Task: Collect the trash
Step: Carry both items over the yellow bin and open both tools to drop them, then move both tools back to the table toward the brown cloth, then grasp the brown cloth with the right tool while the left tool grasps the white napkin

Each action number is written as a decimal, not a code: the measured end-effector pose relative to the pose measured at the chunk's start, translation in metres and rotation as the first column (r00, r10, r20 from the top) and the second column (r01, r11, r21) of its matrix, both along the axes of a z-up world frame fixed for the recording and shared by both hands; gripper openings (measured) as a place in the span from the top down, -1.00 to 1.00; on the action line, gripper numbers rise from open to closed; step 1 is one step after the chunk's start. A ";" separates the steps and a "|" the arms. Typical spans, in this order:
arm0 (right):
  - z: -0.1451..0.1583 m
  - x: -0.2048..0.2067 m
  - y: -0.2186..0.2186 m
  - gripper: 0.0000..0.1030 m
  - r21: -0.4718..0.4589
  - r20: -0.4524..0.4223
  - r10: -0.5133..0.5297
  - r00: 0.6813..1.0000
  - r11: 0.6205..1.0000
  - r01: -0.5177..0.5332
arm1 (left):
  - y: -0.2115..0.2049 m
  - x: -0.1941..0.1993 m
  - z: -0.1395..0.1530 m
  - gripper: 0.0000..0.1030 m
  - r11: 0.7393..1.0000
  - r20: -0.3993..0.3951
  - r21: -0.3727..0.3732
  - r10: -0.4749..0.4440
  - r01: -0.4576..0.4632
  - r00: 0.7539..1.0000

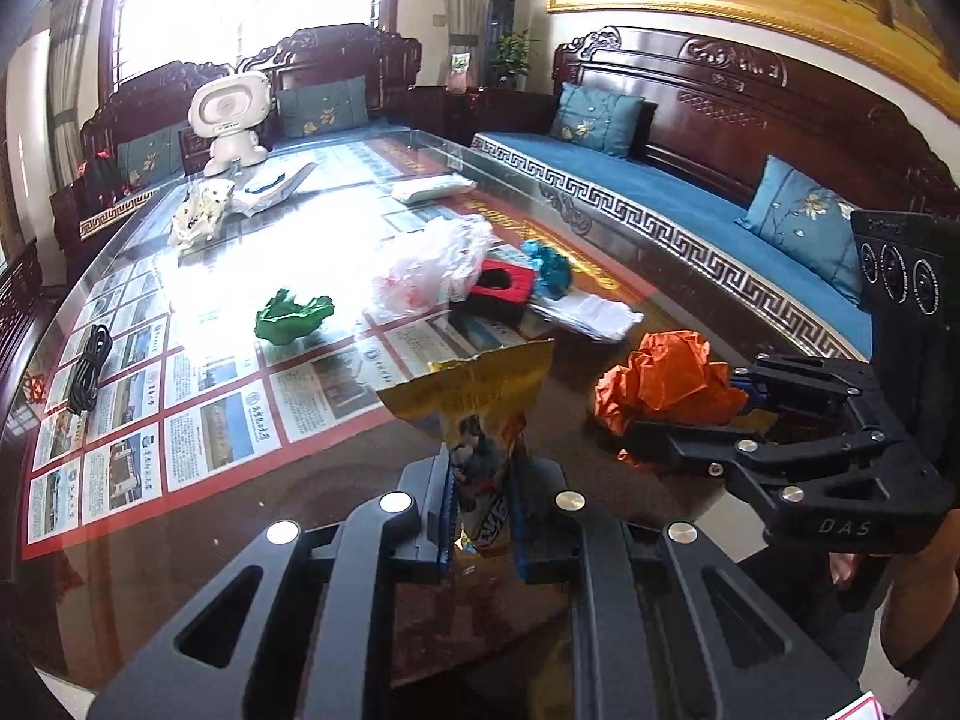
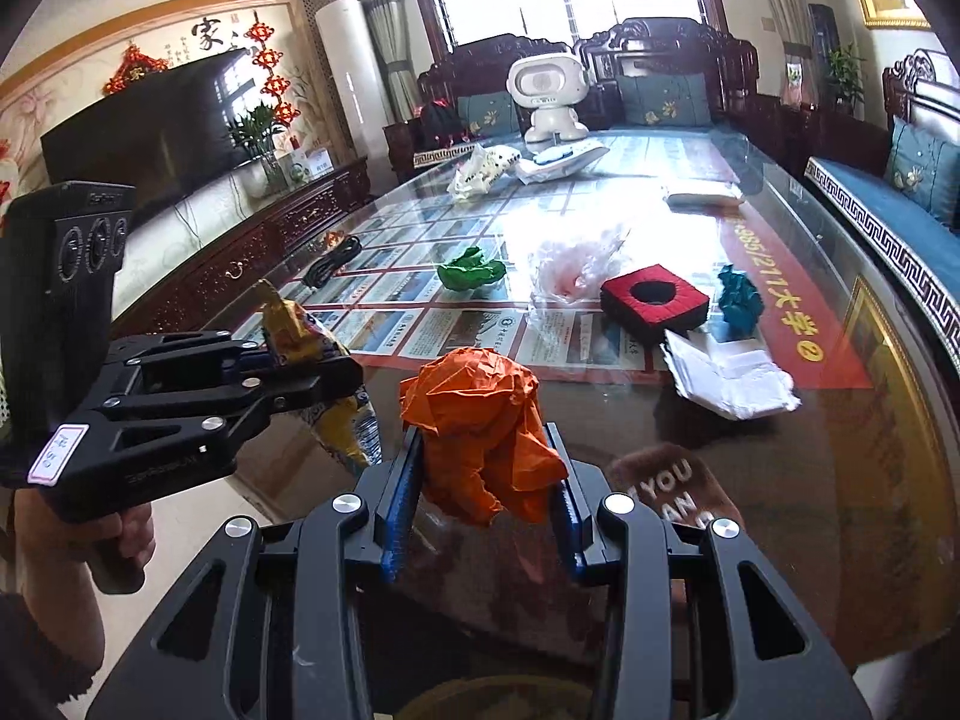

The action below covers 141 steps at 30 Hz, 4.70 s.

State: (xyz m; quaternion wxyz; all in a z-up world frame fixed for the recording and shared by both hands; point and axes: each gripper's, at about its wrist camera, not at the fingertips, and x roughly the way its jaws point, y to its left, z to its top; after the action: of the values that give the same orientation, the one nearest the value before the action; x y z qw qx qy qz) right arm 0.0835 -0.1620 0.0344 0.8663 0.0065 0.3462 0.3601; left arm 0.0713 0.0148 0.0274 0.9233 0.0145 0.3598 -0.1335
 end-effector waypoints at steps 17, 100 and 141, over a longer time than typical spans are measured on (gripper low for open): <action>-0.040 -0.120 -0.074 0.25 -0.055 -0.061 -0.012 0.998 0.998 0.009 | -0.067 -0.109 -0.045 0.71 0.990 -0.074 -0.035 -0.135 0.133 0.988; -0.032 -0.042 -0.085 -0.74 -0.059 0.065 -0.177 0.982 0.982 0.181 | -0.042 -0.033 -0.049 -0.92 0.997 -0.013 -0.080 -0.007 0.006 1.000; -0.069 0.057 -0.031 0.37 -0.212 0.004 0.002 1.000 0.977 -0.001 | -0.035 0.058 -0.064 -0.92 0.998 -0.128 -0.057 -0.038 0.031 0.991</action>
State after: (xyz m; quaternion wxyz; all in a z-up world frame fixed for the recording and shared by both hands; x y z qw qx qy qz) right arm 0.1403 -0.1925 -0.0350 0.8625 -0.0868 0.3809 0.3217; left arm 0.1290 -0.0200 -0.0361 0.8958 -0.0133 0.4144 -0.1598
